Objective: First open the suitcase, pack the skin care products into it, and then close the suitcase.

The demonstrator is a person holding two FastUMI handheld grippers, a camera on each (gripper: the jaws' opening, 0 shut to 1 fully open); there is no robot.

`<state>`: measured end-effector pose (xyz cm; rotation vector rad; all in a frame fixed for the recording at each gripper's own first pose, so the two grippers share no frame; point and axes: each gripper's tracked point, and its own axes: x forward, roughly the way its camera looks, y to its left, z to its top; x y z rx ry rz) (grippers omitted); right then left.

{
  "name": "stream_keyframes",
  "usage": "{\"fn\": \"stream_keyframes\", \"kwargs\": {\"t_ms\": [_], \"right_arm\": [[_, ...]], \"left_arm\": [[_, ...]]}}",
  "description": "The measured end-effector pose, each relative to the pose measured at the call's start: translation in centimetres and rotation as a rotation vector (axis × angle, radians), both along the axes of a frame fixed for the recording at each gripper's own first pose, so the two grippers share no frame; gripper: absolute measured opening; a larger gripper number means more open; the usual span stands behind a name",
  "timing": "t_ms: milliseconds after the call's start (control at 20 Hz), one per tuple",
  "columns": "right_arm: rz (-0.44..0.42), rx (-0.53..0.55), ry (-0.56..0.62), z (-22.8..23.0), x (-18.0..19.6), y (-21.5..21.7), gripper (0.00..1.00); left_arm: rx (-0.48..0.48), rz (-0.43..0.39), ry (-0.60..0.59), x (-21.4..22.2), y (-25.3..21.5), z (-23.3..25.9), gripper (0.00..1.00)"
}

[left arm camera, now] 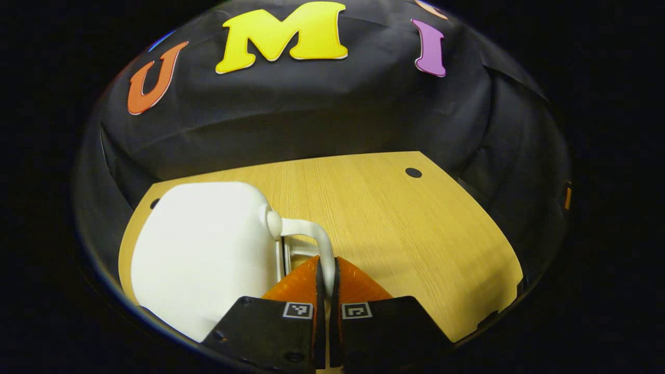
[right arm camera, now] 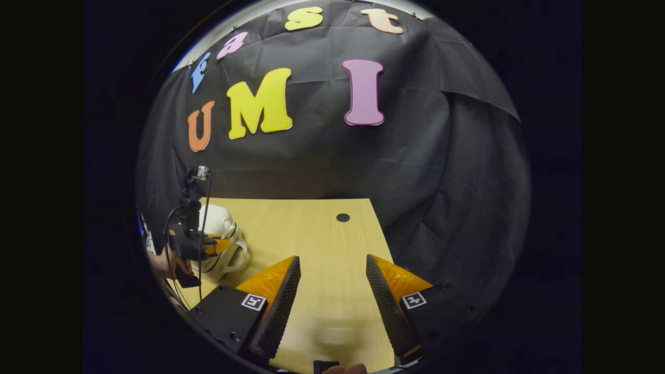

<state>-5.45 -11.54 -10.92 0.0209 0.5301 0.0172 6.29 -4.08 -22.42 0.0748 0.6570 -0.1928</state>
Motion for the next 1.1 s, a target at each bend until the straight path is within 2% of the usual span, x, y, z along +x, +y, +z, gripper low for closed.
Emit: {"fn": "stream_keyframes", "kwargs": {"t_ms": [150, 250, 300, 350, 500, 600, 800, 900, 1100], "right_arm": [[0.007, 0.003, 0.002, 0.1, 0.0, 0.5, 0.76], [0.021, -0.001, -0.003, 0.4, 0.3, 1.1, 0.76], [0.030, -0.003, -0.007, 0.5, 0.4, 1.4, 0.76], [0.041, -0.004, -0.010, 0.7, 0.7, 2.0, 0.76], [0.090, 0.001, -0.034, 1.8, 1.7, 4.5, 0.76], [0.132, 0.001, -0.080, 3.5, 2.6, 6.6, 0.76], [0.192, 0.015, -0.206, 8.0, 5.2, 11.2, 0.76], [0.200, 0.029, -0.274, 10.4, 6.5, 13.4, 0.76], [0.187, 0.070, -0.394, 14.3, 7.6, 17.3, 0.76]], "left_arm": [[-0.029, -0.002, 0.019, 0.2, -0.7, -0.8, 0.11], [-0.053, 0.006, 0.054, 0.0, -0.9, -1.7, 0.18], [-0.076, -0.004, 0.066, -0.3, -1.5, -1.6, 0.29], [-0.091, -0.011, 0.049, -0.5, -1.9, -1.0, 0.36], [-0.075, -0.026, -0.041, -1.1, -2.5, 2.8, 1.00], [-0.086, -0.017, -0.128, -1.2, -2.0, 6.4, 1.00], [-0.100, 0.096, -0.321, -1.4, 2.1, 15.3, 1.00], [-0.104, 0.158, -0.422, -1.6, 4.8, 19.8, 1.00], [-0.084, 0.217, -0.570, -2.4, 8.3, 25.9, 0.98]]}}
